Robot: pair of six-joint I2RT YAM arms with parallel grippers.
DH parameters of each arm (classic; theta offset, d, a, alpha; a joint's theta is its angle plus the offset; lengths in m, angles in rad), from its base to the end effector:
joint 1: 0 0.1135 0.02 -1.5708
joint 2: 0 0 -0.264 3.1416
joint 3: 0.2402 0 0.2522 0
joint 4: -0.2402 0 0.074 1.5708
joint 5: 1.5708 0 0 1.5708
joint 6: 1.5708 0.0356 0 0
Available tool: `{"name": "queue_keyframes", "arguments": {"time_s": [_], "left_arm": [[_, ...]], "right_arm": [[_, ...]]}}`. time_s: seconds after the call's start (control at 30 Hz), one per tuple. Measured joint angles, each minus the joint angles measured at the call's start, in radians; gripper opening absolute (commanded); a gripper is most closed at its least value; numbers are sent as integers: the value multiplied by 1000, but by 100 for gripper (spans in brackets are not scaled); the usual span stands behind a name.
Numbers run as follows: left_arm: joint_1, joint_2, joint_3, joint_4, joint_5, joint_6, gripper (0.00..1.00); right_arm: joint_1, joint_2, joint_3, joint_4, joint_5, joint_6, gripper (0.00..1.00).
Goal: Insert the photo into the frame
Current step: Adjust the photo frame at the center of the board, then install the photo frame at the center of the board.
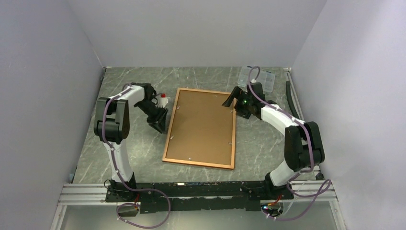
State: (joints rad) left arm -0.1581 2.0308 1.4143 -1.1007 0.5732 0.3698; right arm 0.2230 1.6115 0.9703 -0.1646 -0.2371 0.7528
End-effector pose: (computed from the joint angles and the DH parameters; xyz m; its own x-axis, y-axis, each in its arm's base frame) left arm 0.3491 -0.0752 0.1546 -0.8913 0.4496 -0.0579 0.4036 0.7289 -0.5530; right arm 0.3279 0.0829 0.2005 -0.7688 0.5071 -0.3896 0.2083 0.7746 0.5971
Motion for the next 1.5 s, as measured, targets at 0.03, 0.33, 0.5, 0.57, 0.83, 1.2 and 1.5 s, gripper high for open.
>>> {"name": "queue_keyframes", "arguments": {"time_s": [0.03,0.33,0.5,0.57,0.83,1.2,1.5], "left_arm": [[19,-10,2,-6,19,1,40],[74,-11,8,-15,158,2,41],[69,53,7,0,202,1,27],[69,75,0,9,209,0,23],[71,101,-16,23,234,1,14],[72,110,-20,22,261,-2,9],[73,110,-21,22,262,-10,8]], "right_arm": [[13,-18,8,-4,13,-6,100],[337,-57,46,78,-42,-50,99],[489,55,69,139,-99,-48,94],[525,102,79,161,-117,-42,93],[592,231,112,245,-161,29,90],[630,344,164,335,-166,144,88],[645,393,210,354,-164,173,88]]}}
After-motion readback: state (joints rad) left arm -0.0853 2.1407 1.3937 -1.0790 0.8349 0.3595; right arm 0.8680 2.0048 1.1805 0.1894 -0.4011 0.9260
